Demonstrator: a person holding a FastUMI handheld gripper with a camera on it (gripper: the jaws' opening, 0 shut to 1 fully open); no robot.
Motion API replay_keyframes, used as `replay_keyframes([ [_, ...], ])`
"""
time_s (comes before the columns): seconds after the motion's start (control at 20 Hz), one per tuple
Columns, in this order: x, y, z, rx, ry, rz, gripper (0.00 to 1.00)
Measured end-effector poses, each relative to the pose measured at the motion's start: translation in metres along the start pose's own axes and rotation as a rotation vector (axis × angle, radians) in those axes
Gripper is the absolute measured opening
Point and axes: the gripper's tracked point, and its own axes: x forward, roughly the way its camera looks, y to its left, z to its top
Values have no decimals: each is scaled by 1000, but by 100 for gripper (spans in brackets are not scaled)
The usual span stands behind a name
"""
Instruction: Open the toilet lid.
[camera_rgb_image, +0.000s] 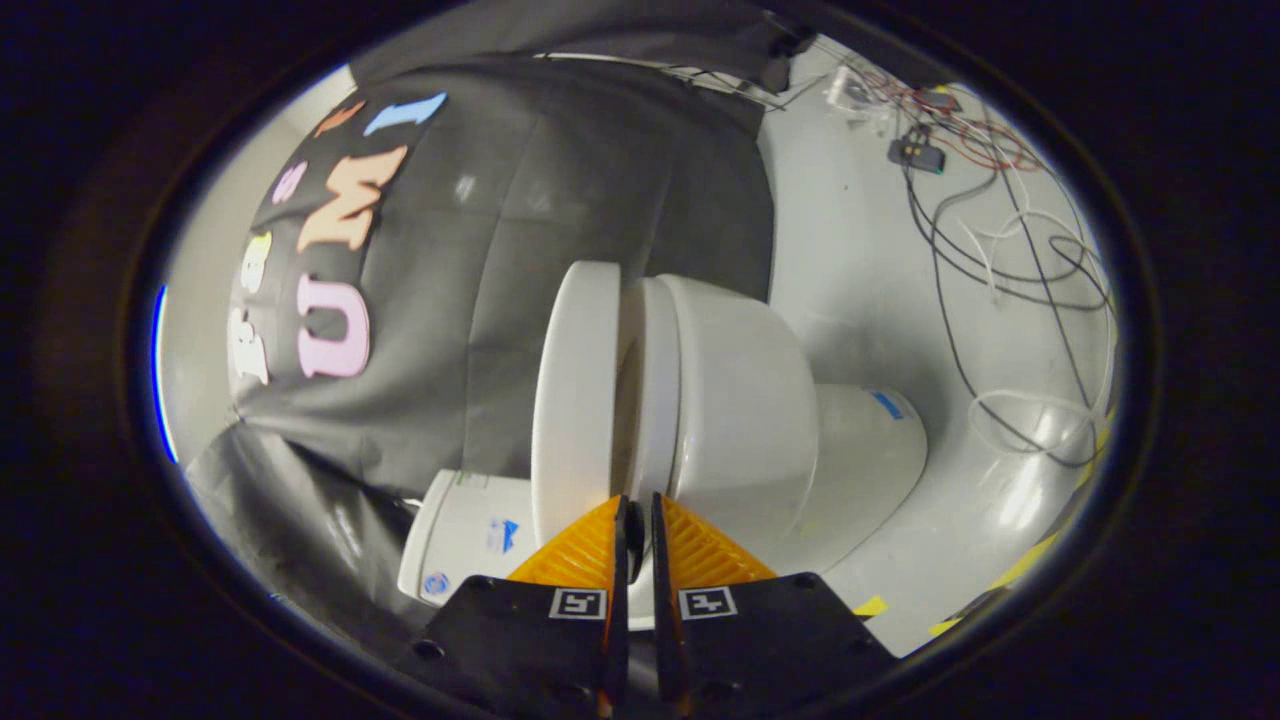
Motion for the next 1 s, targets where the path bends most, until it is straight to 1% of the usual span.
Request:
replay_keyframes([
  [0.05, 2, -3, 0, -10, -18, 4, 1],
  [0.15, 6, -1, -3, 35, -27, 1, 1],
  [0.2, 7, 1, -4, 36, -26, -7, 1],
  [0.35, 5, 5, -7, -46, -23, -82, 1],
  [0.5, 2, 13, -7, -82, -13, -165, 1],
  [0.55, 1, 18, -6, -90, -13, -175, 1],
  [0.65, -2, 34, -3, -86, -26, -159, 1],
  [0.75, -5, 44, -6, -126, -37, -170, 1],
  [0.8, -4, 52, -6, -127, -48, -180, 1],
  [0.9, -7, 67, -2, -119, -66, -175, 1],
  [1.0, -10, 84, -7, -154, -71, -182, 1],
])
